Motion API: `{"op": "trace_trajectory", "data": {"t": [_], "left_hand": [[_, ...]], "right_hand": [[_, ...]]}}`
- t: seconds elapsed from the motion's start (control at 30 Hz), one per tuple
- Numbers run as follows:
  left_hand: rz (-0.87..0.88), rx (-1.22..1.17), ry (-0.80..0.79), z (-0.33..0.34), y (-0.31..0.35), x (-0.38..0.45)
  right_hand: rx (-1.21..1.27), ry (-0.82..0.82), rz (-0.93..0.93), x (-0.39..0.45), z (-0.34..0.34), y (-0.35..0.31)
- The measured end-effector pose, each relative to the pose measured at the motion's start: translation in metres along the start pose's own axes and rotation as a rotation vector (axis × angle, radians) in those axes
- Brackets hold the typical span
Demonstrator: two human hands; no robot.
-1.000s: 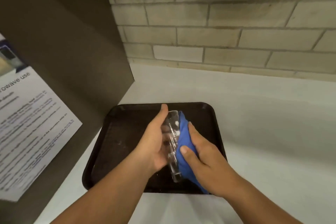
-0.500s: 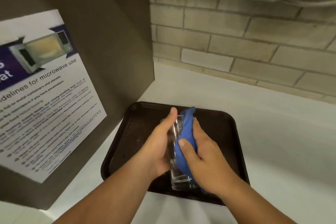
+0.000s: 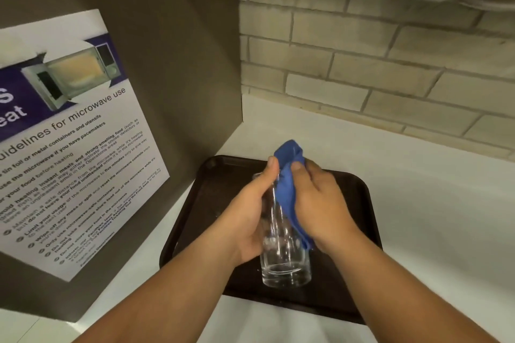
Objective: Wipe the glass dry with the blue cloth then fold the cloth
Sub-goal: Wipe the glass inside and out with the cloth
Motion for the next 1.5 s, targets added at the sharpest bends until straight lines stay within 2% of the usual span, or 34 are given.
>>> {"op": "trace_trajectory", "data": {"t": [0.07,0.1,0.2,0.27,0.33,0.37,0.47,0.6,0.67,0.7,0.73,0.8,0.87,0.9,0.97,1.03,1.07,1.13,1.2,1.27,1.3,1.33,1.4,1.43,1.5], "left_hand": [[0.011,-0.02,0.007,-0.003,0.007,0.0],[0.017,-0.007,0.036,-0.008,0.012,0.001],[0.02,0.078,0.109,-0.016,0.015,0.0],[0.013,0.093,0.1,-0.01,0.009,0.0],[0.008,0.073,0.059,-0.005,0.005,-0.003],[0.015,0.052,0.029,-0.005,0.005,-0.004],[0.058,-0.014,-0.018,-0.012,0.006,-0.006],[0.091,-0.083,-0.034,-0.008,0.003,-0.006],[0.111,-0.103,0.021,-0.012,0.005,-0.004],[0.11,-0.107,0.068,-0.015,0.007,-0.003],[0.108,-0.114,0.11,-0.017,0.01,-0.003],[0.11,-0.104,0.184,-0.022,0.014,-0.001],[0.105,-0.061,0.217,-0.022,0.015,-0.001],[0.092,-0.051,0.209,-0.018,0.013,-0.003],[0.083,-0.057,0.155,-0.009,0.008,-0.006],[0.095,-0.08,0.1,-0.005,0.007,-0.007],[0.103,-0.099,0.069,-0.005,0.009,-0.007],[0.123,-0.119,0.078,-0.008,0.017,-0.007],[0.104,-0.099,0.171,-0.016,0.021,-0.007],[0.099,-0.088,0.217,-0.017,0.021,-0.007],[0.102,-0.093,0.227,-0.016,0.02,-0.008],[0.105,-0.096,0.221,-0.013,0.017,-0.008],[0.093,-0.097,0.181,-0.007,0.012,-0.009],[0.085,-0.115,0.153,-0.004,0.012,-0.011],[0.089,-0.156,0.097,-0.002,0.014,-0.01]], "right_hand": [[0.088,-0.055,0.122,-0.005,-0.003,0.012],[0.071,-0.12,0.119,-0.017,0.0,0.016],[-0.209,-0.293,0.038,-0.057,0.022,0.018],[-0.303,-0.239,-0.083,-0.052,0.028,0.006],[-0.198,-0.067,-0.136,-0.029,0.015,-0.007],[-0.146,-0.015,-0.106,-0.017,0.006,-0.01],[0.003,-0.019,0.03,0.004,-0.006,-0.005],[0.049,-0.026,-0.01,0.01,-0.001,-0.006],[0.159,-0.029,0.055,0.008,-0.004,0.0],[0.194,-0.082,0.082,0.002,-0.004,0.006],[0.162,-0.168,0.071,-0.009,-0.002,0.01],[-0.107,-0.333,0.005,-0.036,0.009,0.013],[-0.371,-0.354,-0.133,-0.049,0.022,0.01],[-0.423,-0.321,-0.187,-0.047,0.026,0.004],[-0.385,-0.151,-0.248,-0.031,0.021,-0.012],[-0.23,-0.02,-0.19,-0.008,0.004,-0.022],[-0.136,-0.011,-0.115,0.0,-0.003,-0.016],[-0.012,-0.106,-0.012,-0.008,-0.003,-0.007],[-0.174,-0.199,-0.084,-0.037,0.012,-0.003],[-0.44,-0.225,-0.177,-0.055,0.029,-0.003],[-0.486,-0.216,-0.202,-0.053,0.033,-0.005],[-0.457,-0.174,-0.215,-0.044,0.032,-0.008],[-0.245,-0.041,-0.168,-0.016,0.016,-0.016],[-0.123,0.004,-0.09,-0.003,0.005,-0.016],[0.059,-0.013,0.08,0.003,-0.005,-0.005]]}}
Point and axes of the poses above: each hand's wrist, its own x-axis towards the middle knuckle, its own z-axis out of the palm, y = z × x, the point moved 6 cm from there along x, towards the middle knuckle, and after that the axes turned 3 degrees about -z, right-handed, at the moved point
